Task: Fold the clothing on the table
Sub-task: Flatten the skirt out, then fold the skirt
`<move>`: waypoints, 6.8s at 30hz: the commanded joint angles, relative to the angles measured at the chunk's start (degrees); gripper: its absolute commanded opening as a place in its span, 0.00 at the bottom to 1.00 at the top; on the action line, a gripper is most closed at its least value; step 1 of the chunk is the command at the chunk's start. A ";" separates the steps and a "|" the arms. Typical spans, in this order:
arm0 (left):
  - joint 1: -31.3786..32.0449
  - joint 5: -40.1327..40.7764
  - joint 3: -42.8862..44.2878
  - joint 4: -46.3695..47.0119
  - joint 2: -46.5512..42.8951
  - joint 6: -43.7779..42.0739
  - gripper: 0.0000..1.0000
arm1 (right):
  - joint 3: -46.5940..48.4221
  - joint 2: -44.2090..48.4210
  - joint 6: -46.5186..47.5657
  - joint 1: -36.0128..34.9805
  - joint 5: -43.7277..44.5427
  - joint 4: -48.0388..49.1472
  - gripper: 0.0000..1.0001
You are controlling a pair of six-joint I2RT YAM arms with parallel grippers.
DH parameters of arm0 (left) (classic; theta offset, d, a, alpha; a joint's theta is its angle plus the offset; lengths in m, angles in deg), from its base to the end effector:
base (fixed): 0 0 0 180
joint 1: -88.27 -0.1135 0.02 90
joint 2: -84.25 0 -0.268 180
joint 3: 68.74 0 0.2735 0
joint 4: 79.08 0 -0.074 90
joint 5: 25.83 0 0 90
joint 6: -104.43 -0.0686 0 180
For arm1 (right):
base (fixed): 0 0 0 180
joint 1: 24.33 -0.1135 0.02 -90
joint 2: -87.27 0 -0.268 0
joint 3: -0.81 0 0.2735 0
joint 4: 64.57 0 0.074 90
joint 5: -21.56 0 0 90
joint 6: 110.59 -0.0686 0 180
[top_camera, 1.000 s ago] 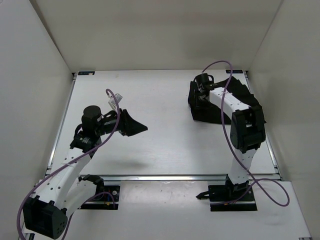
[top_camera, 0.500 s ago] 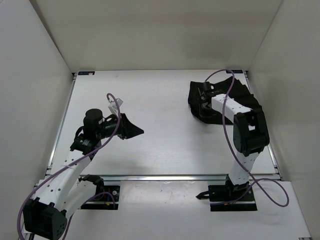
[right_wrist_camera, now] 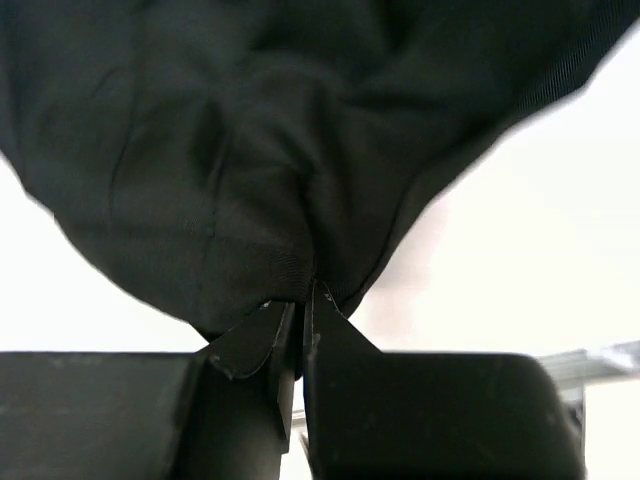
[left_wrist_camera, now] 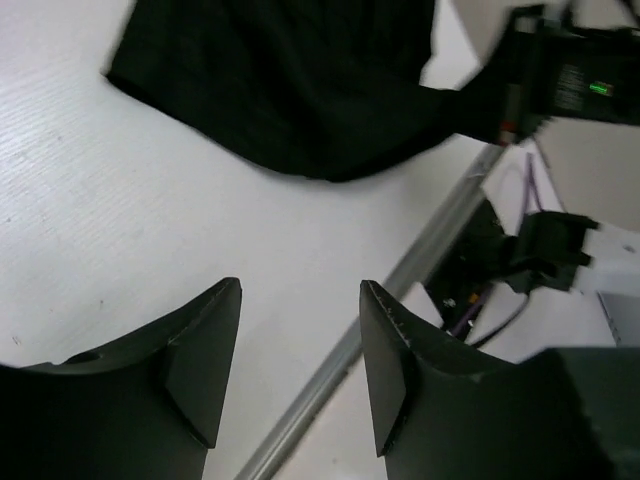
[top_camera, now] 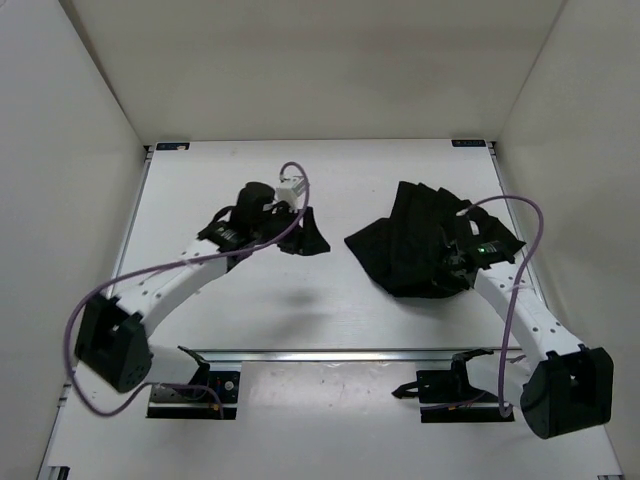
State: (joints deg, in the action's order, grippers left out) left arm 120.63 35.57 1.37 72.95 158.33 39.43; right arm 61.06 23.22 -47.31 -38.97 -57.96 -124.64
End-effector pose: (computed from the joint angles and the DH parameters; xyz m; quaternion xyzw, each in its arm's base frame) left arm 0.2639 -0.2061 0.2813 0.1740 0.8378 -0.4151 0.3089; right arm 0.2334 0.0481 0.2094 0.1226 0.9625 -0.0037 0.2420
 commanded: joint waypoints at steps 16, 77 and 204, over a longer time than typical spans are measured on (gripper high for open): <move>4.37 15.15 27.91 -6.16 43.51 6.03 0.67 | -4.33 5.61 4.22 6.55 -5.73 -0.24 0.00; -28.66 5.14 57.91 -19.79 21.11 12.45 0.00 | 68.54 -26.74 5.19 8.12 -33.40 18.13 0.00; -16.80 10.22 -7.17 -4.39 13.89 1.82 0.57 | 4.81 -21.64 11.87 5.67 -38.52 25.77 0.48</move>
State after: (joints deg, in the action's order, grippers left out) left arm 103.36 42.21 -8.84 69.37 171.82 43.60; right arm 64.58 2.17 -37.06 -33.28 -96.71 -99.48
